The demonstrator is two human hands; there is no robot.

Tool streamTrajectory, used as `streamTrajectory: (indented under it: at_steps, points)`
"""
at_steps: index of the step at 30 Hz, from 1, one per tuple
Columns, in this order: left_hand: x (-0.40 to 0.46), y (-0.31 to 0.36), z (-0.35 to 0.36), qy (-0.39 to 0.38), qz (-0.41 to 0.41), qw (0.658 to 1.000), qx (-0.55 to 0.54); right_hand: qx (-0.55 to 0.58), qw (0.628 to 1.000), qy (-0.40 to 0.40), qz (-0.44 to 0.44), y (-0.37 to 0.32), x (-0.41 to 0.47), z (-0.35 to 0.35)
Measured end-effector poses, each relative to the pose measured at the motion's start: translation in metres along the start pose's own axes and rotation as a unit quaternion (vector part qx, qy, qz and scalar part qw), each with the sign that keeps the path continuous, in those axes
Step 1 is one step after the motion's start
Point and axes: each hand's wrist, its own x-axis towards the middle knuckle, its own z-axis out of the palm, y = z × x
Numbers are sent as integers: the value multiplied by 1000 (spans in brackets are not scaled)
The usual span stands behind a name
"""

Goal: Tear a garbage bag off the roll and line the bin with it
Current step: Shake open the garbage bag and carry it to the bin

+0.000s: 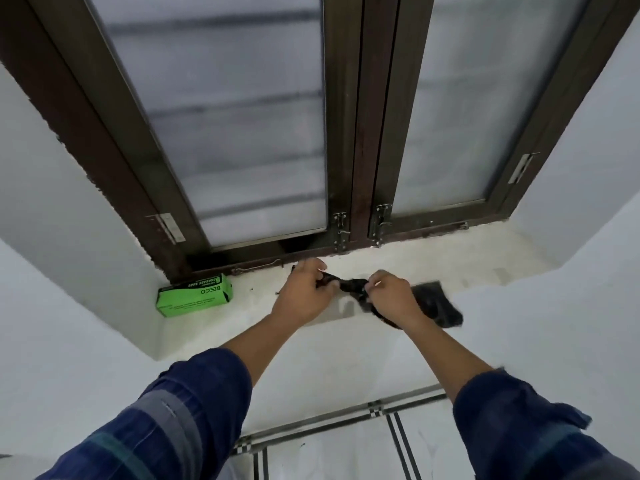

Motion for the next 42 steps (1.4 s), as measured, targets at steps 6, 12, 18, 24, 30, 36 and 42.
streamTrajectory:
  at_steps: [6,12,18,24,30,36,42]
  points:
    - [-97,21,-4,54,-65,989,-118,500,851,-71,145,-46,-64,14]
    - [-148,-11,-51,-67,-165,919,-353,650,738,-21,179,-73,-124,42]
    - [-180,-20,-107,17,-230,935,-270,439,883,-151,72,-95,-230,90]
    - [-260,-49,-164,-135,-205,832,-497,474,868,-92,115,-107,-301,130]
    - [-324,-64,-186,-46,-114,930,-345,447,890,30,83,-114,-353,152]
    - [-374,-64,-200,48,-129,980,-142,488,862,-126,48,-118,-398,150]
    - [-439,-55,-211,38,-142,986,-80,426,890,-159,37,-108,-433,157]
